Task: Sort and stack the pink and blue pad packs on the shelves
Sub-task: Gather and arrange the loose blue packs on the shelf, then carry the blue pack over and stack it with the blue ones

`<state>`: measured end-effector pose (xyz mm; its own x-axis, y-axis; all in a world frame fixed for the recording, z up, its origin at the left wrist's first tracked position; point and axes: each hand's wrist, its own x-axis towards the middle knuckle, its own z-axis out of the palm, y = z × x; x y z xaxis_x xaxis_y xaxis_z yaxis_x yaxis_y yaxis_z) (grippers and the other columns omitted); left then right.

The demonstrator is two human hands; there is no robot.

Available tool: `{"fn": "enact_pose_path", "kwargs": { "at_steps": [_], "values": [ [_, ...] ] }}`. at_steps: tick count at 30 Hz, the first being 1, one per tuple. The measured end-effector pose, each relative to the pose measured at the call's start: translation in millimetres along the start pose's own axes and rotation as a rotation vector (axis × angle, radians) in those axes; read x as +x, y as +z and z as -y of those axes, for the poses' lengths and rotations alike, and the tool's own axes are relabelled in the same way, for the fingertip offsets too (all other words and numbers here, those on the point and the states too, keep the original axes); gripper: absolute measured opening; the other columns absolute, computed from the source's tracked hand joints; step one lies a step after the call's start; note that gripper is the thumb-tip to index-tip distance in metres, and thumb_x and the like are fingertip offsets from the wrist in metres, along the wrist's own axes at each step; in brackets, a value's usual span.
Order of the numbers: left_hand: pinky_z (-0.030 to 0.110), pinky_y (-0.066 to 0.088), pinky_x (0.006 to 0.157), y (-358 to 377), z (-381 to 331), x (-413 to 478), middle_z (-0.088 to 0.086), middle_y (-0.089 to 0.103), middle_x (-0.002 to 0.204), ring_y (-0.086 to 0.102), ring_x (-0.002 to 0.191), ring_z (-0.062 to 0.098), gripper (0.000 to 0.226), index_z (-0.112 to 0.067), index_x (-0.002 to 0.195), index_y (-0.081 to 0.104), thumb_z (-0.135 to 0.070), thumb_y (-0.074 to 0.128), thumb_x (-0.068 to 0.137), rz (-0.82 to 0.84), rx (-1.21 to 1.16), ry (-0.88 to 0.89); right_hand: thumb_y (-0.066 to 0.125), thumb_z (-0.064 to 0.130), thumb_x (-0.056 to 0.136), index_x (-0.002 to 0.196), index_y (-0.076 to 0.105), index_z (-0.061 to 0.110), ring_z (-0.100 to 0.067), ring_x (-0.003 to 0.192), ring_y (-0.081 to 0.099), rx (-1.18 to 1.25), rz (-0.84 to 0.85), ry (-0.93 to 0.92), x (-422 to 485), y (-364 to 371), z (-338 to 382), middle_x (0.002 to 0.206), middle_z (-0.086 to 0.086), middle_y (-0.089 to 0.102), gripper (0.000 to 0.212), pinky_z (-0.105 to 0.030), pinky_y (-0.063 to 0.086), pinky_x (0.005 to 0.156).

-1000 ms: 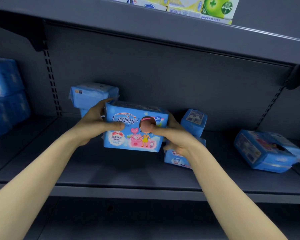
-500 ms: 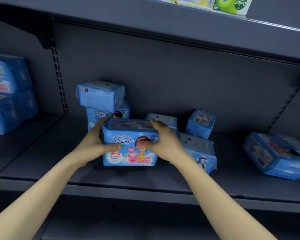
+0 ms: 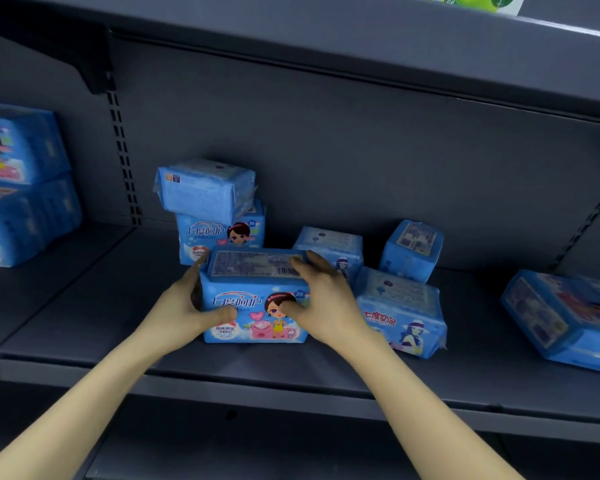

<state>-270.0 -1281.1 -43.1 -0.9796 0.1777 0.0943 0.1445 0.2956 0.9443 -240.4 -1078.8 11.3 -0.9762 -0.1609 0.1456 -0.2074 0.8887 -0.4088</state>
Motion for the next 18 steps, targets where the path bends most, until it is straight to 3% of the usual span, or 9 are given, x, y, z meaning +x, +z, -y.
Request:
{"fn": "enact_pose_path", "kwargs": {
  "at_steps": [4,10,14,18],
  "values": [
    [0.031,0.050,0.089,3,4,-6,-0.021,0.064,0.106,0.061,0.099,0.001,0.067,-0.048,0.112,0.042,-0.043,0.073,0.053,-0.026,0.040,-0.010,0.065,0.026,0.084,0.144,0.032,0.019,-0.016,0.141,0.021,0.068,-0.041,0.000,0,0,-2,0.154,-0.004,0.021,0.069,-0.014,0.015,0.104],
    [0.029,0.052,0.086,5,6,-10,-0.019,0.069,0.098,0.064,0.096,0.000,0.060,-0.046,0.106,0.045,-0.042,0.072,0.052,-0.055,-0.008,-0.019,0.067,0.030,0.083,0.143,0.033,0.020,-0.015,0.137,0.025,0.109,-0.065,0.011,0,2,2,0.152,-0.001,0.025,0.070,-0.012,0.012,0.099],
    [0.016,0.052,0.075,-8,7,-18,-0.034,0.064,0.095,0.063,0.092,-0.006,0.071,-0.040,0.113,0.046,-0.050,0.069,0.047,-0.094,0.016,-0.008,0.065,0.034,0.084,0.143,0.033,0.019,-0.017,0.137,0.027,0.047,-0.035,-0.044,3,4,16,0.152,-0.001,0.023,0.069,-0.018,0.021,0.102],
    [0.020,0.053,0.077,-29,8,-31,-0.029,0.066,0.097,0.064,0.092,-0.003,0.077,-0.024,0.130,0.042,-0.032,0.072,0.060,-0.167,0.043,-0.010,0.063,0.031,0.084,0.140,0.037,0.013,-0.020,0.136,0.028,0.042,-0.042,-0.126,10,12,42,0.152,-0.004,0.020,0.064,-0.025,0.027,0.104]
  ]
}}
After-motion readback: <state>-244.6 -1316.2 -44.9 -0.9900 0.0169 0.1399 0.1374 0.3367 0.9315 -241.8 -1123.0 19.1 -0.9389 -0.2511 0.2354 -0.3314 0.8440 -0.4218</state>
